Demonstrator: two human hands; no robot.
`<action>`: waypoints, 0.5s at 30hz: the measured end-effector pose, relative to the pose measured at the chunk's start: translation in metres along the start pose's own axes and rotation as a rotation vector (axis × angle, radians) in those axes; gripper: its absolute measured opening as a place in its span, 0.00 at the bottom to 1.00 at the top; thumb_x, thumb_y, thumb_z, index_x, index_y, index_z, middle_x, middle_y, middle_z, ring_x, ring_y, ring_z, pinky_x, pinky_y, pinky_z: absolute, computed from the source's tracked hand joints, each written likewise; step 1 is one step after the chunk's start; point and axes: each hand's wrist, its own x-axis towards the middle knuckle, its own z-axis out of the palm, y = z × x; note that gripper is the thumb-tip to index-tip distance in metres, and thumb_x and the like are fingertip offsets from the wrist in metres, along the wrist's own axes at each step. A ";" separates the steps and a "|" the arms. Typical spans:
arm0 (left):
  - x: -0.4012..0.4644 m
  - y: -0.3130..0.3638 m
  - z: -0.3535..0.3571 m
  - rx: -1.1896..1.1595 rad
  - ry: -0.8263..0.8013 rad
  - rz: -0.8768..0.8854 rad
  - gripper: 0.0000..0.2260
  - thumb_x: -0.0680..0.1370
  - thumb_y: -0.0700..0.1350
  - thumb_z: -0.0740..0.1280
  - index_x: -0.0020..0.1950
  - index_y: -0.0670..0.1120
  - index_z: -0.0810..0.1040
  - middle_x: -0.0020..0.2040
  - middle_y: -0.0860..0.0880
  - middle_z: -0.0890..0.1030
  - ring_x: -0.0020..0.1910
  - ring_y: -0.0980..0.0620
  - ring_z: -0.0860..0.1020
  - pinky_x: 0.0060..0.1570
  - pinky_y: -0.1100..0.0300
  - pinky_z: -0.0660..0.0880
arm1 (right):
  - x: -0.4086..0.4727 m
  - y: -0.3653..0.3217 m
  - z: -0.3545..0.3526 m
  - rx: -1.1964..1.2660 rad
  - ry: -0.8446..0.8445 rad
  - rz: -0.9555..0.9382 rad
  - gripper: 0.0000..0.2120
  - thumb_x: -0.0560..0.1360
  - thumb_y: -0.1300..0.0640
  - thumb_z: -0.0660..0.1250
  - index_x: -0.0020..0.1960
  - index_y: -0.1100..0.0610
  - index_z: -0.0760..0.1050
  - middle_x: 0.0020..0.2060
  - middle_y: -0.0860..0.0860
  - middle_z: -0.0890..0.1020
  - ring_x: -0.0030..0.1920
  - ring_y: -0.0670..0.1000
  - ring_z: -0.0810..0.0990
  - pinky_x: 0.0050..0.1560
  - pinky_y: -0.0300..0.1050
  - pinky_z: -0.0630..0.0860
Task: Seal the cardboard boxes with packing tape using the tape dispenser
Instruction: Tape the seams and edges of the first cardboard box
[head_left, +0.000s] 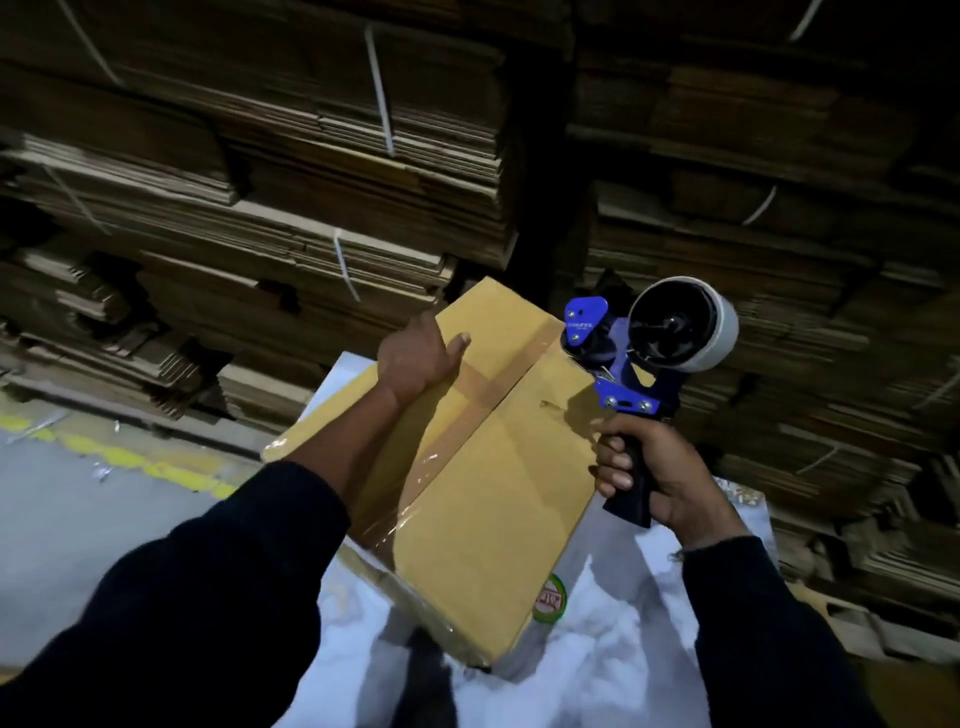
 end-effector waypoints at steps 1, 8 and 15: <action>0.001 0.003 0.002 0.034 0.017 0.011 0.32 0.83 0.67 0.54 0.68 0.40 0.71 0.63 0.38 0.79 0.58 0.36 0.80 0.49 0.47 0.76 | -0.002 -0.004 -0.002 0.010 0.014 -0.011 0.18 0.79 0.60 0.62 0.31 0.55 0.64 0.23 0.51 0.61 0.20 0.51 0.59 0.29 0.48 0.59; -0.013 0.010 0.009 0.034 0.024 0.146 0.31 0.83 0.68 0.53 0.66 0.41 0.72 0.63 0.38 0.79 0.57 0.37 0.80 0.48 0.47 0.75 | -0.011 -0.022 -0.011 0.029 0.049 -0.031 0.19 0.79 0.60 0.63 0.30 0.54 0.65 0.22 0.50 0.61 0.20 0.50 0.59 0.29 0.47 0.59; -0.079 0.066 0.026 -0.012 -0.070 0.388 0.26 0.81 0.69 0.58 0.59 0.46 0.71 0.56 0.42 0.81 0.53 0.39 0.80 0.42 0.50 0.72 | -0.020 -0.028 -0.030 0.006 0.000 0.020 0.19 0.78 0.59 0.64 0.30 0.53 0.65 0.23 0.49 0.62 0.20 0.49 0.59 0.31 0.48 0.56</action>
